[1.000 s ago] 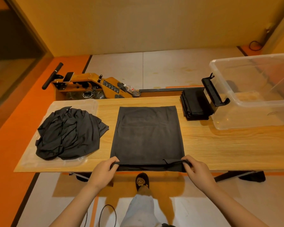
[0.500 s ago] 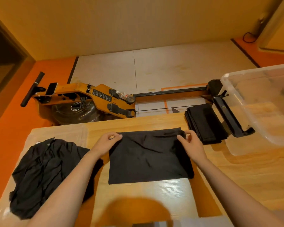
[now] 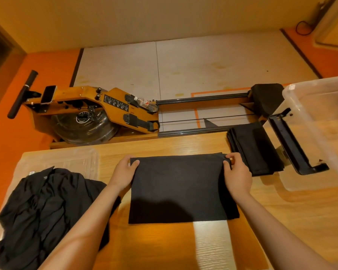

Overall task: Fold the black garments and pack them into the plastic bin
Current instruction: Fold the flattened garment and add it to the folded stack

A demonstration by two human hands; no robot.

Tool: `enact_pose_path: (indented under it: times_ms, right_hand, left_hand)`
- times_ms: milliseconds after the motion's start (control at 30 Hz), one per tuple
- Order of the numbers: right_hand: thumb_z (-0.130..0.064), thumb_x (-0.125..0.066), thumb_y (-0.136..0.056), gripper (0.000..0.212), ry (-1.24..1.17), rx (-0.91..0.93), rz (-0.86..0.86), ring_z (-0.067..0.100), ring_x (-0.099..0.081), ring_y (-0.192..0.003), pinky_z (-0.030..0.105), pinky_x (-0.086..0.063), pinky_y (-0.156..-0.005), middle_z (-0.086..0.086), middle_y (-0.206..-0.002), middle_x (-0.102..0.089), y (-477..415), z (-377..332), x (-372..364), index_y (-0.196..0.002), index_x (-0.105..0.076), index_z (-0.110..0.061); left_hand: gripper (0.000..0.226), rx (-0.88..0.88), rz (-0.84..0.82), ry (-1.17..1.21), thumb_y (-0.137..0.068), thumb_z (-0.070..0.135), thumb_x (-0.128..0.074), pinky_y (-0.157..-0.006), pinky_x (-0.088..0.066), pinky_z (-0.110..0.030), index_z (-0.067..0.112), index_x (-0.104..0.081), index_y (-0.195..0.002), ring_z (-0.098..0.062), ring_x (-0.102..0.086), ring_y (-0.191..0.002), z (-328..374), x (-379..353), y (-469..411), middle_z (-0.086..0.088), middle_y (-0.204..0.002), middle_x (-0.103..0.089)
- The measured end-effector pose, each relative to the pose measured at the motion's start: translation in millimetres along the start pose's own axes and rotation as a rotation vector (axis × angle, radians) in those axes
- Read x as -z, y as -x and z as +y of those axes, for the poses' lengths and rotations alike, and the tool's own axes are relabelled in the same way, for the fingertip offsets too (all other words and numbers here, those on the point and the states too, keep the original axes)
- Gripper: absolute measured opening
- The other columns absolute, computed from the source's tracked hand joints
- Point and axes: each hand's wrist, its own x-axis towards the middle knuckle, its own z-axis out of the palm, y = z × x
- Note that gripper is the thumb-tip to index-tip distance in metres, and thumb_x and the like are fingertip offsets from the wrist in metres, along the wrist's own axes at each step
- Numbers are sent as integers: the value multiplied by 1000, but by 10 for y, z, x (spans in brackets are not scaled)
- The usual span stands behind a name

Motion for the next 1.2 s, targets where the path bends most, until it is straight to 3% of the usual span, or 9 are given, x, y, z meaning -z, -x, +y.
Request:
enact_pose_path:
  times_ms: [333,433,533,633,833,933,1033,1100,1200]
  right_hand:
    - [-18,-54,-95,26,135,-19,-89,26,-61,-97,37,-49,-72,7,-116,-58,-39,-38,-77,-121,-54,-15]
    - [-17,-60,-91,39,258,185,-13,26,-51,-116,40,-48,-90,11,-127,-53,67,-3,-74,-128,-53,-10]
    - [-22,-61,-89,49,384,482,6,31,-38,-134,45,-33,-109,14,-141,-45,231,98,-166,-135,-50,-11]
    - [-37,-39,-95,53,498,637,-140,27,-22,-143,40,-12,-116,8,-151,-37,355,270,-315,-144,-40,-18]
    - [-46,-27,-96,56,541,492,-188,23,-18,-143,36,-9,-115,5,-153,-35,585,514,-351,-147,-31,-23]
    - [-47,-31,-92,58,512,405,-181,27,-37,-136,39,-35,-107,6,-147,-44,996,516,-373,-143,-43,-21]
    - [-49,-34,-87,59,500,417,-262,30,-57,-119,41,-53,-86,7,-138,-54,1435,461,-356,-135,-53,-22]
    - [-49,-36,-87,58,493,514,-223,30,-52,-124,41,-50,-92,8,-141,-51,1512,431,-351,-138,-49,-23]
    - [-45,-35,-93,59,449,696,-185,27,-22,-143,40,-19,-114,6,-154,-32,1390,448,-383,-148,-33,-24]
  left_hand:
    - [28,-28,75,-305,-99,26,-50,-70,-43,-33,9,-54,-120,-20,-56,-82,51,-184,-117,-3,-90,-60]
    - [32,-51,220,-407,-98,32,-51,-64,-48,-37,12,-49,-122,-22,-60,-77,71,-237,-6,-6,-89,-63]
    - [48,-154,422,-487,-97,35,-51,-91,-47,-40,9,-43,-136,-27,-51,-120,91,-431,242,-11,-133,-50]
    - [60,-252,386,-603,-98,41,-40,-117,-20,-43,8,-32,-147,-31,-24,-144,86,-836,605,-15,-155,-28]
    - [72,-162,138,-745,-98,58,-4,-116,-6,-45,14,-23,-151,-33,-14,-146,-254,-1099,772,-16,-157,-24]
    - [73,-301,35,-912,-85,60,6,-118,11,-39,25,6,-150,-24,17,-146,-330,-769,522,-3,-160,10]
    - [68,-388,128,-960,-91,48,-7,-119,5,-41,21,-4,-153,-19,10,-147,-313,-443,405,-3,-162,-1]
    - [61,-363,199,-904,-99,40,-21,-120,0,-42,16,-9,-154,-19,4,-148,-283,-484,566,-4,-162,-5]
    - [61,-327,171,-839,-101,45,-17,-121,1,-39,17,-6,-153,-21,5,-149,-288,-991,1089,-5,-160,-4]
